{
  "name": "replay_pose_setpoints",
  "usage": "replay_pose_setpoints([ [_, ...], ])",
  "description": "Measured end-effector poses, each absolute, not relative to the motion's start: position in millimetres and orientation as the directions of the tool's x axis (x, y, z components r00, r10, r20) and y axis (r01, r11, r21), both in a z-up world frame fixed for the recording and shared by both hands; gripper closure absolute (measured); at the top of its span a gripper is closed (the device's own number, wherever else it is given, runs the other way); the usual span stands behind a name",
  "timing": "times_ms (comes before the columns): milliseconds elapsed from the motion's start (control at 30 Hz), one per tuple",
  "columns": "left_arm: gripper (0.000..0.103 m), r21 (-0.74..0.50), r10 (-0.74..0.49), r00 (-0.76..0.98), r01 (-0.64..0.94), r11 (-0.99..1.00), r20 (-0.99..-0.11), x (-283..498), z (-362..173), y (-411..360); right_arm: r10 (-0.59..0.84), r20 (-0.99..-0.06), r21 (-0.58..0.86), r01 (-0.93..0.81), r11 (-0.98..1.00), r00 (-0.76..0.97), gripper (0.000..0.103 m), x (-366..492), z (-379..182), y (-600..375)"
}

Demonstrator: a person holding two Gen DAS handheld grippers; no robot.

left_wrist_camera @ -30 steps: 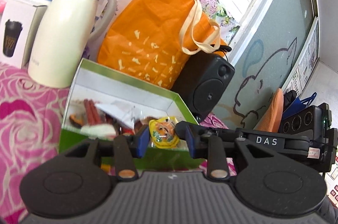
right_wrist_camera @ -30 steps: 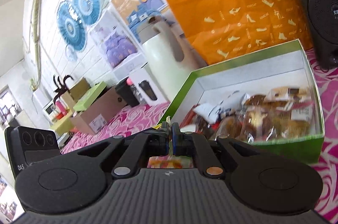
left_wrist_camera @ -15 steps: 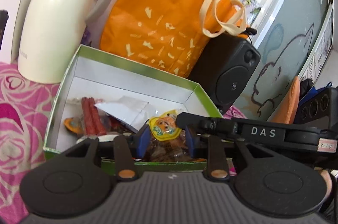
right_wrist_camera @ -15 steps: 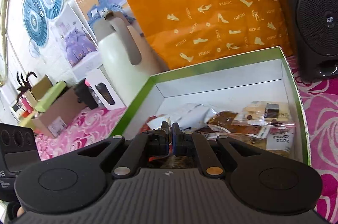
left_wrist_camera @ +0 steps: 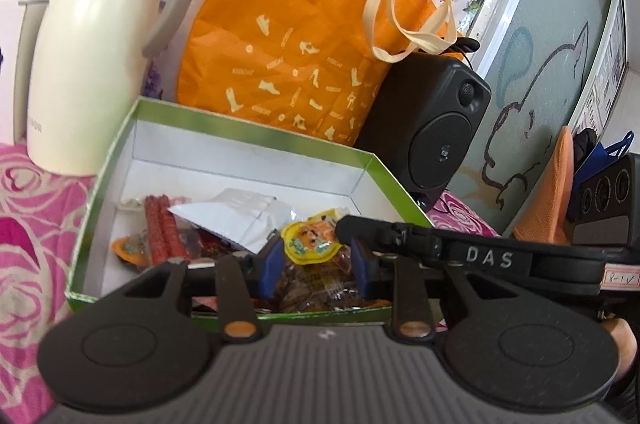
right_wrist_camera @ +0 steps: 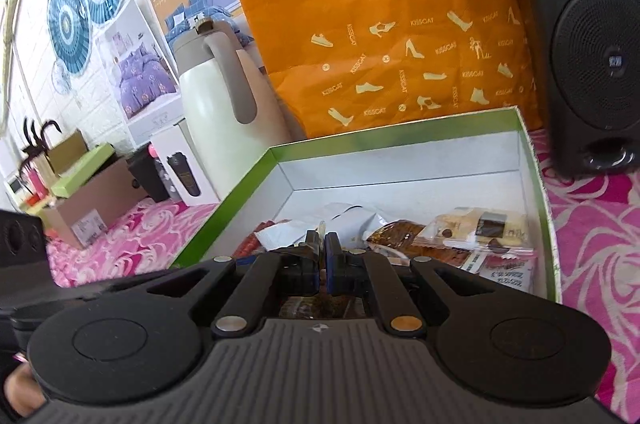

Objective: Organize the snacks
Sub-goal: 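Lower the yellow candy into the green box and open the right tool, then grasp the orange-and-green snack bag with the left tool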

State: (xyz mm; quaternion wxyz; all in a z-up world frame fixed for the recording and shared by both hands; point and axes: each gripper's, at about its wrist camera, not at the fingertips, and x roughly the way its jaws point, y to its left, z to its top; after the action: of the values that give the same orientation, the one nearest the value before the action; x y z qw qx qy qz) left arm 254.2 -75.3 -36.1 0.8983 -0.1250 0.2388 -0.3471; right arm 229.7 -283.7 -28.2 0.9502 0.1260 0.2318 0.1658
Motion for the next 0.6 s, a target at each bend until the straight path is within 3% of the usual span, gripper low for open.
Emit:
replay_pose_setpoints([
  [67,0.074,-0.365,-0.671,0.659,0.565,0.74,-0.34,251,-33,-74,0.33,-0.397,0.285,-0.227,0.931,0.857,0.061,228,-28,-282],
  [100,0.074,-0.356,-0.665,0.665,0.564,0.746,-0.339,249,-31,-72,0.326,-0.39,0.281,-0.226,0.933,0.861,0.052,227,-28,-282],
  [167,0.074,-0.349,-0.656,0.679,0.559,0.753,-0.329,244,-26,-66,0.346,-0.368,0.299,-0.242,0.923,0.863,0.019,224,-25,-284],
  [233,0.073,-0.344,-0.643,0.696,0.547,0.763,-0.319,239,-22,-56,0.322,-0.356,0.286,-0.225,0.931,0.877,0.007,220,-20,-283],
  [333,0.061,-0.327,-0.615,0.727,0.527,0.785,-0.304,226,-15,-37,0.284,-0.33,0.258,-0.203,0.944,0.9,0.008,211,-12,-281],
  [433,0.039,-0.294,-0.577,0.765,0.503,0.813,-0.287,206,-11,-14,0.301,-0.28,0.284,-0.221,0.933,0.911,0.008,197,-5,-281],
  [600,0.037,-0.314,-0.562,0.762,0.474,0.823,-0.321,180,-21,23,0.378,-0.223,0.3,-0.306,0.903,0.898,0.007,160,-2,-272],
])
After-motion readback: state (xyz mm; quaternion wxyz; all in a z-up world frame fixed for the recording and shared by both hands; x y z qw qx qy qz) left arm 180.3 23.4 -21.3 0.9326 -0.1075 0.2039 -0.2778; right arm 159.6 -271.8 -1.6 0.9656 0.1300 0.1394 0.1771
